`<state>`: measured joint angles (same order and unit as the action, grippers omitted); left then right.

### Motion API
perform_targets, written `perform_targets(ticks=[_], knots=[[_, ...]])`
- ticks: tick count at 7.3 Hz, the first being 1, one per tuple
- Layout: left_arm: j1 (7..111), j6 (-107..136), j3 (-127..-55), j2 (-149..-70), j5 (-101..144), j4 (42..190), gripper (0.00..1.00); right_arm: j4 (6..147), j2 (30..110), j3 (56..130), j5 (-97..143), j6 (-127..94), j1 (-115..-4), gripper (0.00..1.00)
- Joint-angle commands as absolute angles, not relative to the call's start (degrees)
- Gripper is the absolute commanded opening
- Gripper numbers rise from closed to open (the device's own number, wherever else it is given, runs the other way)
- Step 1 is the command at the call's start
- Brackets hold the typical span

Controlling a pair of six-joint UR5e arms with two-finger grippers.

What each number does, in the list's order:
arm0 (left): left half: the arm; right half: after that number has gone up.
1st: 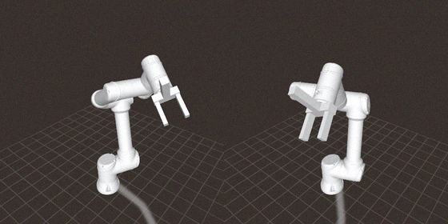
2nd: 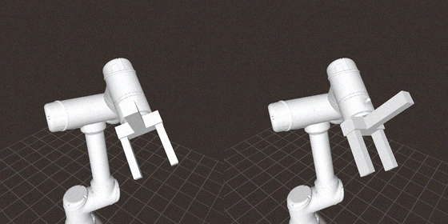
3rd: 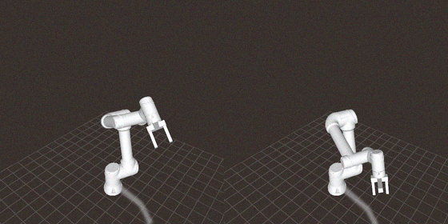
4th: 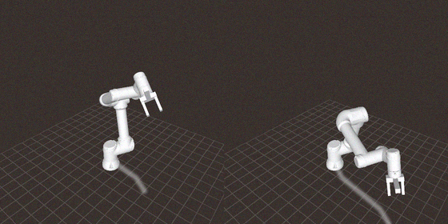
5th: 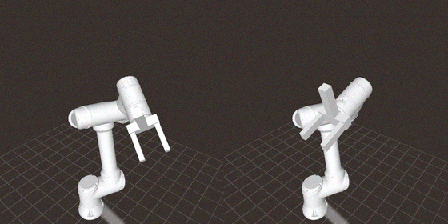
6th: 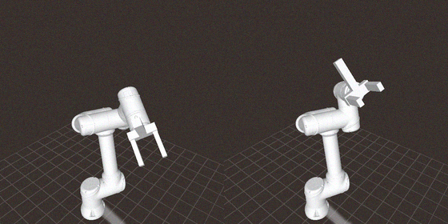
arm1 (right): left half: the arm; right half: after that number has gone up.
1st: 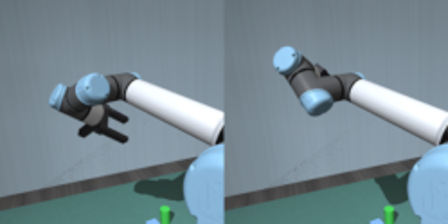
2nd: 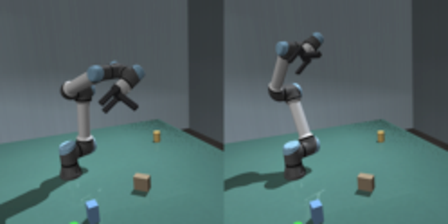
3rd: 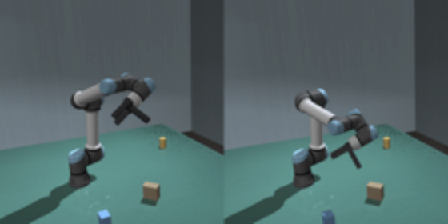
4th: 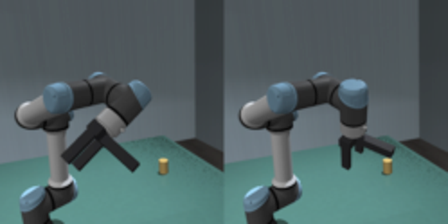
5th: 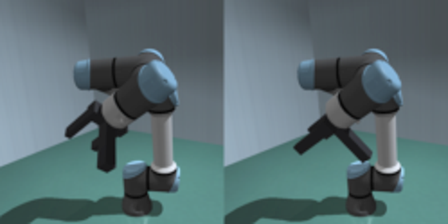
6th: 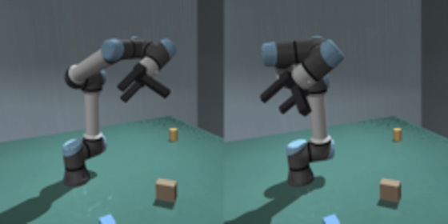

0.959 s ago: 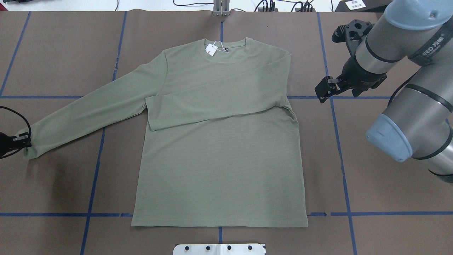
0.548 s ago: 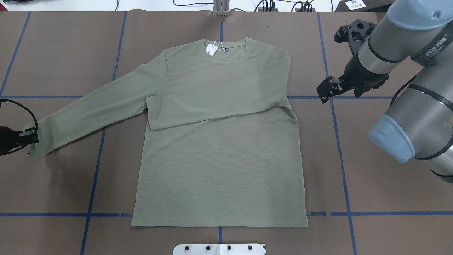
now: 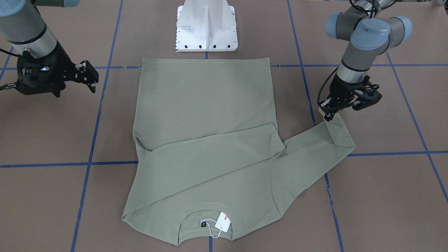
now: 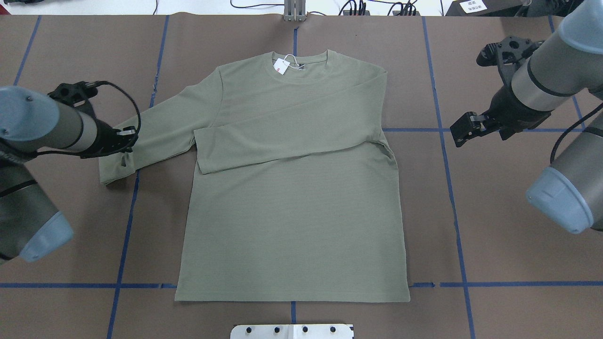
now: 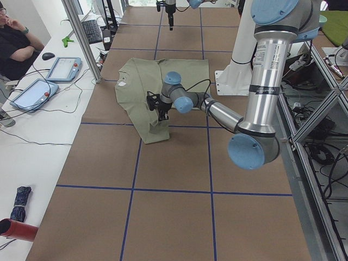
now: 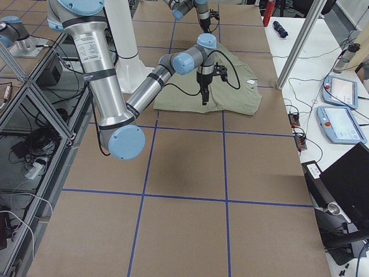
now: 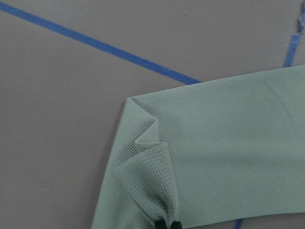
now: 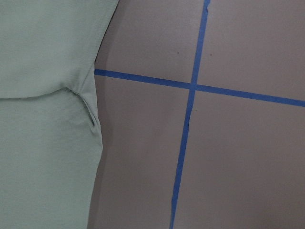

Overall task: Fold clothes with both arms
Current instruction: 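Lift the sleeve with the left gripper and carry it across the chest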

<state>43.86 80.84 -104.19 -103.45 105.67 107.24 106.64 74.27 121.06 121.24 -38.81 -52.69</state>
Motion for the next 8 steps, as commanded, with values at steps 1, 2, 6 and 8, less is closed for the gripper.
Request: perform_targets(ticks=[1, 2, 6, 8], knots=[[45.1, 80.8, -96.5, -117.4, 106.1, 104.2, 0.0, 106.6, 79.4, 123.9, 121.2, -38.4, -53.4, 1.0], [46.7, 80.9, -94.5, -122.3, 110.0, 103.5, 0.0, 106.6, 80.2, 124.1, 121.2, -38.4, -53.7, 1.0], [44.6, 89.4, -83.3, -143.4, 115.2, 103.7, 0.0, 106.6, 80.5, 123.8, 121.3, -38.8, -53.7, 1.0], [38.8, 94.5, -79.5, -149.7, 114.6, 103.9, 0.0, 106.7, 80.4, 123.6, 121.2, -39.0, -53.7, 1.0]])
